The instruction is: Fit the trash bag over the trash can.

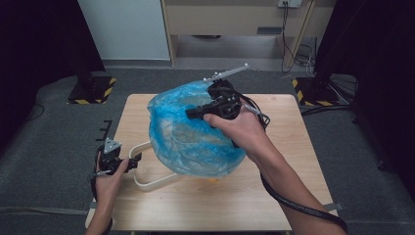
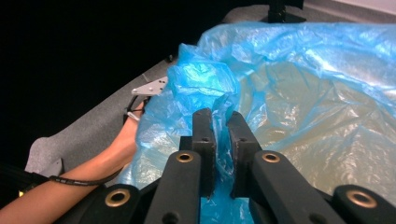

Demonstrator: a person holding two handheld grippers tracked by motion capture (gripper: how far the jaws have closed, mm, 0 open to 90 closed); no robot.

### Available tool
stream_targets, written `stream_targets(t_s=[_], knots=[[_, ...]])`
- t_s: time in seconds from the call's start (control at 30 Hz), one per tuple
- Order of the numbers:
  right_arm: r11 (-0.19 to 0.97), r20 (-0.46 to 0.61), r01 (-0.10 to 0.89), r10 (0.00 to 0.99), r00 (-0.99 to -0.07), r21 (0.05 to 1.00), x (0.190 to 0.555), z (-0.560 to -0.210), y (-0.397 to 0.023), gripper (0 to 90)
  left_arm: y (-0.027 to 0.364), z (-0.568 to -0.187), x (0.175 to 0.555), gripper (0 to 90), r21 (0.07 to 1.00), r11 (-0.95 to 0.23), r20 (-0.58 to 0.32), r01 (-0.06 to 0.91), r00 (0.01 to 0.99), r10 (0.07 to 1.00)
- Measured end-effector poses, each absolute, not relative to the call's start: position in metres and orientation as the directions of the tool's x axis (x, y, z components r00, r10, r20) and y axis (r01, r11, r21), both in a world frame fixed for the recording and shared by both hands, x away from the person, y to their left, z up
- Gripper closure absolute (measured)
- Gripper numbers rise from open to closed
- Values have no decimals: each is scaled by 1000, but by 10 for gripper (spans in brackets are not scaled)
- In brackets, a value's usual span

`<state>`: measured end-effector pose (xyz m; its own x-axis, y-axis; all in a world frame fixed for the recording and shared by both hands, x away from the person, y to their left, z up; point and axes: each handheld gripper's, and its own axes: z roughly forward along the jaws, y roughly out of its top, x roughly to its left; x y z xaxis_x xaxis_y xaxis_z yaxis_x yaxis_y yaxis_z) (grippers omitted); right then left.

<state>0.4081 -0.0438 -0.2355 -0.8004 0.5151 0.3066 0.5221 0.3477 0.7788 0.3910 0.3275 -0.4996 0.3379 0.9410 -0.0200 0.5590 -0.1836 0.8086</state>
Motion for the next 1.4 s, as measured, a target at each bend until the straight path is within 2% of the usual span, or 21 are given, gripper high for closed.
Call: stream_targets(t_s=[0.37,0.6,0.73,1.03,1.27,1.4], knots=[[267,373,582,551,-746,768,424,-241,-48,892,327,-499,391,58,810,-182,-22,557,339,941],[253,480,648,494,-725,718,424,-244,-48,898,326,-499,391,58,812,-183,-21,555,341,940],[258,502,665,484,-717,701,423,-245,-46,899,326,-499,391,58,811,-185,-19,555,342,940],[340,470,635,454,-757,694,411,-246,-37,898,327,-499,390,58,810,-184,-21,557,340,940],[413,400,592,463,-791,692,395,-245,-44,896,327,-499,390,58,810,-180,-23,558,337,941],[415,393,589,467,-792,694,395,-244,-44,857,326,-499,390,58,810,-180,-23,558,337,941]])
